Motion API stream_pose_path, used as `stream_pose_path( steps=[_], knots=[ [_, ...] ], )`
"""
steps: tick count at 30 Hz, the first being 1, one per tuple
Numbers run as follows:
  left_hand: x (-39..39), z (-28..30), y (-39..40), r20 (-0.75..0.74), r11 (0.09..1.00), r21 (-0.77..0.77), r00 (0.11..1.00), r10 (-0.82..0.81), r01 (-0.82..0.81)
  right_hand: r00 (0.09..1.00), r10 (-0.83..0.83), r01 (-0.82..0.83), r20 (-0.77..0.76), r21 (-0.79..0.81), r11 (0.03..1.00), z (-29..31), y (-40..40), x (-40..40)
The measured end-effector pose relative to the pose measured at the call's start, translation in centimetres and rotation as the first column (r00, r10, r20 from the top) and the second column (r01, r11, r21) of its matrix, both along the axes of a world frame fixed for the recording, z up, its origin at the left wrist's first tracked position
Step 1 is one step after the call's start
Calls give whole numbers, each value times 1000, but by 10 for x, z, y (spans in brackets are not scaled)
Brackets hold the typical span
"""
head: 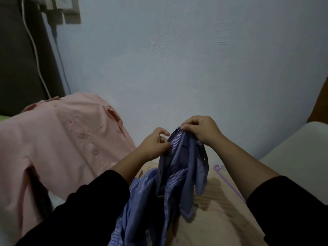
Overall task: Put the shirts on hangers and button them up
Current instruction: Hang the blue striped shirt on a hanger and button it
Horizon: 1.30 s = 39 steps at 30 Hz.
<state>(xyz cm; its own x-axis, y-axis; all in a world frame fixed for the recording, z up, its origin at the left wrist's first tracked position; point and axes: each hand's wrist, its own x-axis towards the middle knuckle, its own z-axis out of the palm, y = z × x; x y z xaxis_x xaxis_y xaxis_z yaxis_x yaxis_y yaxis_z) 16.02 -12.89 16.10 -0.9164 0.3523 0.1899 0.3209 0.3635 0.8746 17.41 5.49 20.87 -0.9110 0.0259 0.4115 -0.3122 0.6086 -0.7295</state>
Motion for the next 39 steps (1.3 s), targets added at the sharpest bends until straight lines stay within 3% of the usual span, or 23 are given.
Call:
stream_pose_path(
  steps=[3, 7, 9, 11, 13, 18, 22, 23, 25, 27, 28, 30, 32, 35, 39],
  knots=[
    [1, -19, -8, 96, 996, -84, 995, 16, -8, 983, -140, 132, -117, -74, 988, -4, 11, -3],
    [-2, 2, -7, 195, 963, 259, 980, 29, -80, 911, -295, 335, -289, 99, 937, -9, 9, 8],
    [-4, 21, 0, 232, 910, 407, 973, -12, -85, 869, -227, 270, -440, 36, 962, -16, -4, 19],
    [-2, 36, 7, 248, 859, 508, 966, -75, -64, 927, -70, 61, -369, -36, 998, -26, -21, 31],
    [2, 47, 13, 247, 813, 581, 959, -140, -31, 979, 4, -8, -205, -17, 1000, -41, -36, 41],
    [4, 63, 24, 220, 775, 632, 963, -153, -21, 984, -169, 176, -51, 222, 959, -63, -57, 46],
    [5, 73, 15, 197, 855, 496, 979, 56, -148, 979, -203, 202, -6, -56, 978, -50, -32, 38],
    [7, 74, 11, 126, 901, 406, 986, 113, -155, 985, -171, 168, -5, -130, 977, -41, -24, 39],
    [10, 76, 7, -166, 976, 143, 968, 189, -166, 993, -104, 92, -49, -211, 973, -21, -11, 43],
    [16, 81, 10, -420, 992, -19, 901, 108, -128, 989, -63, 38, -131, -187, 982, -1, -3, 49],
    [20, 86, 15, -455, 997, -60, 890, 24, -57, 985, -48, 26, -163, -134, 991, 8, 1, 52],
    [24, 94, 29, -432, 980, -170, 886, -169, 104, 984, -9, 2, -176, -44, 999, 22, 8, 58],
    [24, 102, 44, -336, 936, -294, 896, -291, 194, 990, 27, -40, -141, -88, 995, 29, 17, 63],
    [20, 109, 58, -256, 908, -343, 906, -337, 241, 985, 17, -60, -170, -251, 966, 29, 33, 70],
    [21, 114, 72, -301, 950, -222, 911, -282, 221, 971, 192, -237, -140, -581, 778, 14, 55, 78]
  ],
)
